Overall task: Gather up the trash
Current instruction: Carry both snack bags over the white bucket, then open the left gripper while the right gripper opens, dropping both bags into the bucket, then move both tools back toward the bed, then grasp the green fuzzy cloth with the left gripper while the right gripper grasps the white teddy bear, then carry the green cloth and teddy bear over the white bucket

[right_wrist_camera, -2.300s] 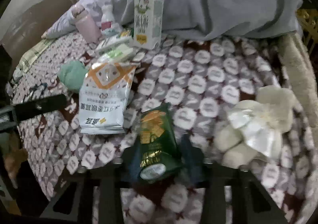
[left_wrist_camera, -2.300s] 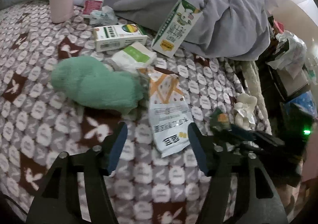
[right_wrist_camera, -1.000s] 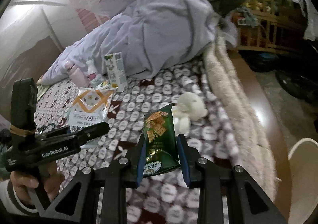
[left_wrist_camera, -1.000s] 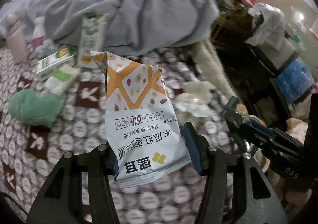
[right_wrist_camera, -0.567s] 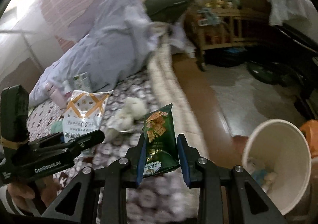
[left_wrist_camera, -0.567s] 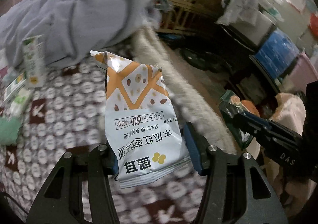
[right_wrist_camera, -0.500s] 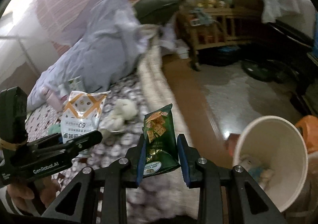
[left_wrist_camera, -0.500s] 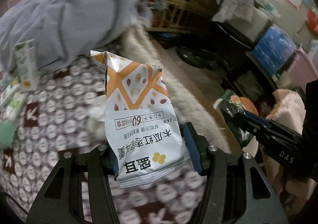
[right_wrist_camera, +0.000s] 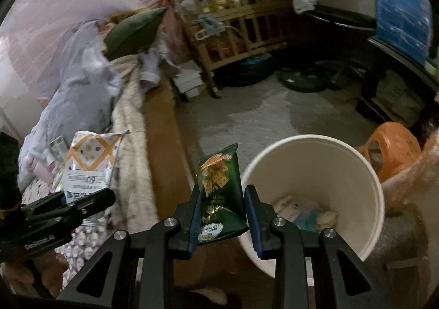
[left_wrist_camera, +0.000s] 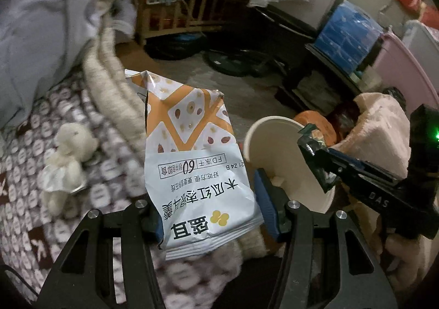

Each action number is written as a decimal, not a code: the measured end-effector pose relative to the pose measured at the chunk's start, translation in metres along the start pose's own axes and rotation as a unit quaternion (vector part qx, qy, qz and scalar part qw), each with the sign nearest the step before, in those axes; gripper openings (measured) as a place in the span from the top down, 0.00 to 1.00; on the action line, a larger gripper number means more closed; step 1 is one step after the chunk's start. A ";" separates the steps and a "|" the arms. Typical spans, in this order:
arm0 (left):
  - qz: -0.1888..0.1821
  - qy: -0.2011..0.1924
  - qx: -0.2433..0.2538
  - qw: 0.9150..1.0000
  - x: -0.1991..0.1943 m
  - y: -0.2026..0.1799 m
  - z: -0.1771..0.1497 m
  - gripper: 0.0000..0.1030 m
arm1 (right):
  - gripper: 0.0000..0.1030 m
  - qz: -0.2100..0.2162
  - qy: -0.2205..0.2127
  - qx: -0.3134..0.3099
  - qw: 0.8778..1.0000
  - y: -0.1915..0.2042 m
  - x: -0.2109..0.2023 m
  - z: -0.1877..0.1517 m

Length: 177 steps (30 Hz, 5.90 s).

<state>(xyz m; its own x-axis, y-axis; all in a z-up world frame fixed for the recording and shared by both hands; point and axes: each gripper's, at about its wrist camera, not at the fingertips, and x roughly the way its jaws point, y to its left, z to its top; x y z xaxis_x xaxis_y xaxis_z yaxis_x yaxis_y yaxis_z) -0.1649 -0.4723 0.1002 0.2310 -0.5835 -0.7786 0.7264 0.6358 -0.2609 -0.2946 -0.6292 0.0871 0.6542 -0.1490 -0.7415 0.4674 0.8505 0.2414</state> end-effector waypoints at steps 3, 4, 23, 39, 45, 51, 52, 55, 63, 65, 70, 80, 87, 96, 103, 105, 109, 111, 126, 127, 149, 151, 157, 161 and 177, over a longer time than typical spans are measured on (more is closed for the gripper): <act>-0.011 0.006 0.010 1.000 0.009 -0.013 0.006 0.49 | 0.72 -0.008 0.001 0.012 1.000 -0.014 -0.002 -0.001; -0.015 0.009 0.014 1.000 0.013 -0.017 0.007 0.49 | 0.72 -0.011 0.000 0.017 1.000 -0.019 -0.003 -0.001; -0.087 0.049 0.044 0.994 0.055 -0.064 0.017 0.47 | 0.72 -0.037 0.010 0.066 0.997 -0.070 0.004 -0.006; -0.121 0.053 0.054 0.990 0.067 -0.075 0.020 0.29 | 0.50 -0.059 0.002 0.104 0.993 -0.089 0.004 -0.007; -0.116 0.054 0.056 0.990 0.065 -0.074 0.018 0.25 | 0.49 -0.056 0.005 0.111 0.992 -0.090 0.005 -0.007; -0.093 0.047 0.045 0.994 0.058 -0.062 0.015 0.25 | 0.49 -0.050 0.010 0.108 0.993 -0.085 0.008 -0.007; -0.089 0.045 0.043 0.994 0.056 -0.060 0.015 0.25 | 0.49 -0.049 0.011 0.107 0.993 -0.082 0.008 -0.008; -0.076 0.039 0.035 0.996 0.049 -0.050 0.014 0.25 | 0.49 -0.046 0.012 0.101 0.994 -0.074 0.009 -0.008; -0.032 0.021 0.012 0.999 0.028 -0.015 0.008 0.25 | 0.49 -0.032 0.017 0.080 0.996 -0.046 0.012 -0.005; -0.013 0.016 0.003 1.000 0.020 -0.003 0.005 0.25 | 0.48 -0.026 0.018 0.073 0.997 -0.035 0.013 -0.004; 0.038 -0.006 -0.016 0.999 -0.006 0.033 -0.007 0.25 | 0.45 -0.005 0.020 0.046 0.999 0.000 0.017 -0.001; 0.112 -0.024 -0.069 0.991 -0.061 0.123 -0.043 0.25 | 0.44 0.057 0.043 -0.036 0.997 0.101 0.042 0.001; 0.144 -0.037 -0.163 0.975 -0.109 0.211 -0.084 0.25 | 0.39 0.096 0.065 -0.099 0.988 0.177 0.064 -0.004; 0.205 -0.071 -0.299 0.929 -0.169 0.315 -0.143 0.25 | 0.34 0.112 0.097 -0.124 0.981 0.243 0.114 -0.002; 0.210 -0.093 -0.408 0.884 -0.171 0.378 -0.172 0.25 | 0.32 0.091 0.118 -0.125 0.981 0.267 0.158 0.005; 0.206 -0.093 -0.422 0.878 -0.161 0.388 -0.171 0.25 | 0.32 0.085 0.119 -0.126 0.981 0.269 0.164 0.007; 0.194 -0.100 -0.446 0.868 -0.145 0.404 -0.167 0.25 | 0.31 0.078 0.125 -0.122 0.982 0.271 0.178 0.006; 0.184 -0.106 -0.464 0.860 -0.139 0.414 -0.166 0.25 | 0.31 0.076 0.126 -0.120 0.982 0.273 0.184 0.005; 0.171 -0.134 -0.407 0.887 -0.182 0.387 -0.162 0.62 | 0.72 0.150 0.087 -0.111 0.978 0.269 0.145 0.004; 0.173 -0.134 -0.397 0.891 -0.185 0.380 -0.160 0.62 | 0.73 0.155 0.084 -0.115 0.978 0.269 0.138 0.004; 0.118 -0.083 -0.216 0.966 -0.137 0.224 -0.088 0.62 | 0.73 0.156 0.037 -0.118 0.980 0.211 0.054 -0.007; 0.114 -0.079 -0.201 0.970 -0.130 0.211 -0.081 0.62 | 0.73 0.153 0.034 -0.113 0.981 0.202 0.049 -0.006; 0.103 -0.071 -0.161 0.979 -0.114 0.178 -0.062 0.62 | 0.73 0.141 0.019 -0.098 0.985 0.177 0.035 -0.002; 0.095 -0.065 -0.136 0.984 -0.102 0.158 -0.052 0.62 | 0.73 0.128 0.011 -0.090 0.988 0.160 0.027 0.000; 0.063 -0.049 -0.062 0.995 -0.064 0.089 -0.020 0.62 | 0.72 0.076 -0.006 -0.032 0.997 0.080 0.007 0.005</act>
<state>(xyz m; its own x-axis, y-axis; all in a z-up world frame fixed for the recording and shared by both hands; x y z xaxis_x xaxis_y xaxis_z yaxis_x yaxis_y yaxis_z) -0.1279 -0.3683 0.1159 0.3812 -0.5373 -0.7523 0.6033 0.7612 -0.2380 -0.2496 -0.5649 0.1044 0.7212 -0.0213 -0.6923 0.3232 0.8944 0.3091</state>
